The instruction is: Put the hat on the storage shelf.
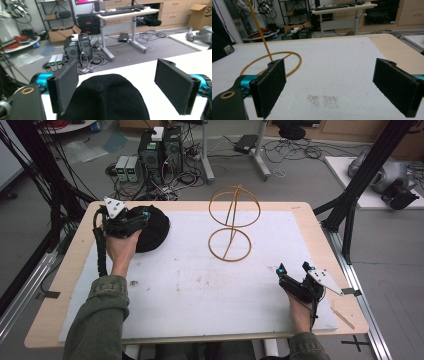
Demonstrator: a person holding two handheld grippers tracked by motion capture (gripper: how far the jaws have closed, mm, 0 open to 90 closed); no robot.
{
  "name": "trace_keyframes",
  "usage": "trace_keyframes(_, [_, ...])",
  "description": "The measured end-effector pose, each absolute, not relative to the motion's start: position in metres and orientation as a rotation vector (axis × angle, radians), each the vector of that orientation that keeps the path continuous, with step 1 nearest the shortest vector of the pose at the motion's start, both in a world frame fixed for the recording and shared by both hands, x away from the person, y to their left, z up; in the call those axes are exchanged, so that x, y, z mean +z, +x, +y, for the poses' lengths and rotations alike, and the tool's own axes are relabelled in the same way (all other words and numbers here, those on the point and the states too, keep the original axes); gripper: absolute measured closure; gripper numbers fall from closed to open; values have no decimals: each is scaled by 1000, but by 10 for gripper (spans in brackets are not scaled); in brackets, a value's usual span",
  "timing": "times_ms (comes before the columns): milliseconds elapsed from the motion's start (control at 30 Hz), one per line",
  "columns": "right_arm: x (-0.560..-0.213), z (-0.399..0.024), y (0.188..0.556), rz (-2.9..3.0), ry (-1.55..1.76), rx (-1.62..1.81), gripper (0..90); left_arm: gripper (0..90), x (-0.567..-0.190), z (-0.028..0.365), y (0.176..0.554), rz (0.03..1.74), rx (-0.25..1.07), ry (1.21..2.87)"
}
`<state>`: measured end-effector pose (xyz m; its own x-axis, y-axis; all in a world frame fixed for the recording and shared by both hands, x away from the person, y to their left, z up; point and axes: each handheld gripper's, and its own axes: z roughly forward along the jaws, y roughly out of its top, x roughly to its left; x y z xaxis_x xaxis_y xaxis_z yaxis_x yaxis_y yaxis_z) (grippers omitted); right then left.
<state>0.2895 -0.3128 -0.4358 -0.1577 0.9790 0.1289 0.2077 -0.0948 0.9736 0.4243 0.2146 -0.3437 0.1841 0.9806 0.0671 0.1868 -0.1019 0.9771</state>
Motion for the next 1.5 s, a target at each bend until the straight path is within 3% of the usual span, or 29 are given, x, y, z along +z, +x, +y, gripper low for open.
trace_keyframes(267, [-437, -315, 291, 1448, 1345, 1319, 106, 196, -360, 220, 450, 1280, 1035, 1526])
trace_keyframes(800, [-439, -313, 292, 1458, 1344, 1316, 106, 192, -395, 222, 470, 1471, 872, 1624])
trace_keyframes(1033, [-440, -315, 292, 1462, 1349, 1316, 106, 248, -401, 222, 473, 1557, 822, 1618])
trace_keyframes(1267, [-440, -316, 291, 1467, 1358, 1331, 106, 815, -400, 229, 471, 1649, 737, 1567])
trace_keyframes(1300, [-440, -316, 292, 1468, 1346, 1326, 106, 856, -400, 228, 470, 1641, 758, 1580])
trace_keyframes(1500, [-439, -316, 292, 1469, 1347, 1325, 106, 870, -397, 225, 468, 1573, 783, 1614])
